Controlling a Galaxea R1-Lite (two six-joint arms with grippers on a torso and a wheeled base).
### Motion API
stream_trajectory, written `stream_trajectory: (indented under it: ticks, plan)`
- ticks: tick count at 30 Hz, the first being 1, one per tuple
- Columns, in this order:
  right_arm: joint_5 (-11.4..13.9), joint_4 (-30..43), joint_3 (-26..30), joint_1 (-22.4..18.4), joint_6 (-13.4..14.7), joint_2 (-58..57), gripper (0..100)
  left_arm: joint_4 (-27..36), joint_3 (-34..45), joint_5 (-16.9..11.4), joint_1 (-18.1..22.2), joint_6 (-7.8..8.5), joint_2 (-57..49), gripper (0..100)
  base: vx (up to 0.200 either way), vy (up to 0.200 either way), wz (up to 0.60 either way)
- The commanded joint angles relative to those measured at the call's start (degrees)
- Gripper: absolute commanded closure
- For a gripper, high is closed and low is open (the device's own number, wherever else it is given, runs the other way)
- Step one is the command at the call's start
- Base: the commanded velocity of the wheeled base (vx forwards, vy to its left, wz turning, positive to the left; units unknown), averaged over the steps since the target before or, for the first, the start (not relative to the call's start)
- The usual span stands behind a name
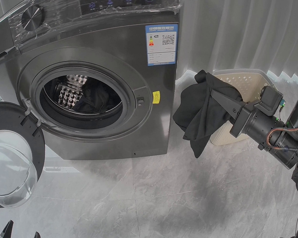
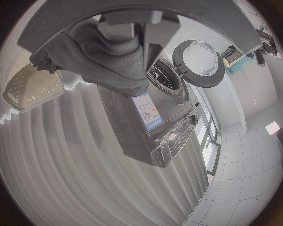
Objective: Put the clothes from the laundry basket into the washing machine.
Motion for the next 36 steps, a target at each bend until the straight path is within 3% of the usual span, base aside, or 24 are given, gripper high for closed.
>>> stream_trajectory:
  ticks: [1, 6, 14, 21, 36]
  plan:
    - [0.01, -0.04, -0.15, 0.04, -0.01, -0.05, 100, 0.02, 0.75, -0.02, 0.0, -0.06, -0.76, 0, 0.0, 0.0, 0.0]
    - [-0.08, -0.04, -0.23, -0.84, -0.01, -0.05, 100, 0.02, 0.66, -0.02, 0.0, -0.06, -0.85, 0, 0.0, 0.0, 0.0]
    - [-0.08, 0.05, -0.32, -1.72, -0.01, -0.05, 100, 0.02, 0.75, 0.07, 0.0, -0.06, -0.85, 0, -0.2, 0.0, 0.0]
    - [-0.08, 0.05, -0.32, -1.63, -0.01, -0.05, 100, 0.02, 0.66, 0.07, 0.0, -0.06, -0.85, 0, 0.0, 0.0, 0.0]
    - [-0.08, 0.05, -0.58, -1.81, 0.08, -0.14, 100, 0.02, 0.75, 0.07, 0.0, -0.06, -0.85, 0, 0.0, 0.2, 0.0]
